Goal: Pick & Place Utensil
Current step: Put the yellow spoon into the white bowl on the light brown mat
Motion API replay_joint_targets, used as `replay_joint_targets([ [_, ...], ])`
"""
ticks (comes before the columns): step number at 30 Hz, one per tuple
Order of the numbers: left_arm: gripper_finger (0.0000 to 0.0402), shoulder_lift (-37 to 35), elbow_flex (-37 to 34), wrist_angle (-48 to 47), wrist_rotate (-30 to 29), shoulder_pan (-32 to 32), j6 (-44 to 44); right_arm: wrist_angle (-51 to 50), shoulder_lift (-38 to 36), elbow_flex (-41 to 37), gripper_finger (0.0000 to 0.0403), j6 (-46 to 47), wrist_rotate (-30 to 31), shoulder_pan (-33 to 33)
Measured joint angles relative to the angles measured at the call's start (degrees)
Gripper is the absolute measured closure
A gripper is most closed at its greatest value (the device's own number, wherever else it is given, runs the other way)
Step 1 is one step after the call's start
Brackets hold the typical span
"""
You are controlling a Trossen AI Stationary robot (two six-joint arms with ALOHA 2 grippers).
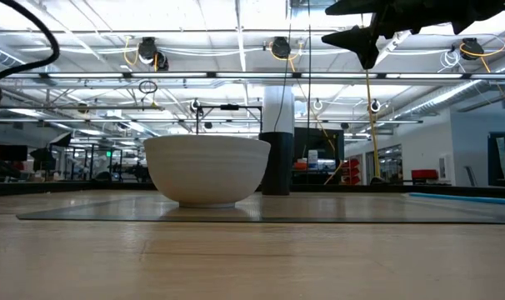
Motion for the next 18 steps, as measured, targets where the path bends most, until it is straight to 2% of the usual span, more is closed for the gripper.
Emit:
replay_joint_targets([
  [7, 0.0254, 0.0, 0.0, 0.01, 0.03, -1.39, -2.15, 0.0, 0.0, 0.0, 0.0165, -0.77, 0.17, 0.0],
  [13, 0.0254, 0.0, 0.0, -0.52, 2.34, -2.6, 1.79, -0.02, 0.0, 0.0, 0.0165, -1.43, 1.5, -0.25],
  [18, 0.0254, 0.0, 0.0, -0.74, 1.08, -3.7, 2.86, -0.02, 0.0, 0.0, 0.0165, -0.92, 1.5, -0.24],
])
